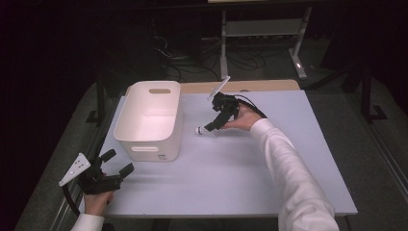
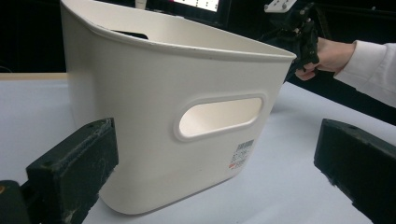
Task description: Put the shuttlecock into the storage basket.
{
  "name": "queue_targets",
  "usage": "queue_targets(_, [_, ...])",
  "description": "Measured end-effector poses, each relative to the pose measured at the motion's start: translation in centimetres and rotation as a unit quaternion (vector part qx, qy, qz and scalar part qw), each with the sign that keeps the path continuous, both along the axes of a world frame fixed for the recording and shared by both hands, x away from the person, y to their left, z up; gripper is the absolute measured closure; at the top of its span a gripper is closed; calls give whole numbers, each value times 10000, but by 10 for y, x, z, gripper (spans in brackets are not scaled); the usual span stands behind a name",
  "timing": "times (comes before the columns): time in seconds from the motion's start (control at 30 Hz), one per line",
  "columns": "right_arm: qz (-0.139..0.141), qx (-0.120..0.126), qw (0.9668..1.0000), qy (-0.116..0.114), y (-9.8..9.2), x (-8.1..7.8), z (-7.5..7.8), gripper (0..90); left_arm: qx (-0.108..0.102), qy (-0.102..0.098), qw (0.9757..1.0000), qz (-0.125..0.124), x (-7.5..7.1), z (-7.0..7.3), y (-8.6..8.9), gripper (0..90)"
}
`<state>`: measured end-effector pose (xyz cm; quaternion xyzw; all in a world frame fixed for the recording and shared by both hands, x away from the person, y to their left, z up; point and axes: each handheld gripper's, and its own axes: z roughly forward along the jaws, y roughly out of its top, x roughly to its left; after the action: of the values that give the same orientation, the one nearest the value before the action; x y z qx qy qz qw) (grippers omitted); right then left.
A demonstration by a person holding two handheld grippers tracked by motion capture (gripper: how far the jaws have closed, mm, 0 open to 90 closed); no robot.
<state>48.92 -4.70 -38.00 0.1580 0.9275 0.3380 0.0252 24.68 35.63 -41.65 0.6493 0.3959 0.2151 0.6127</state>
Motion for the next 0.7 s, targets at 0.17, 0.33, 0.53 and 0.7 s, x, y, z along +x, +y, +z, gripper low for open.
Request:
queue_targets(0.17, [-2,-8,10000,-34,2,2,-5,0,15,10,10000,13,0,0,0,0])
queue_targets(0.33, [-9,2,10000,-49,5,4,-10,0,-8,11,10000,16,0,0,0,0])
queue_targets(0.53, [17,-47,9999,-100,8,4,-16,0,26,-2,10000,9,0,0,0,0])
queue_targets(0.7, [114,-136,9998,-72,15,4,-25,0,15,5,10000,15,0,0,0,0])
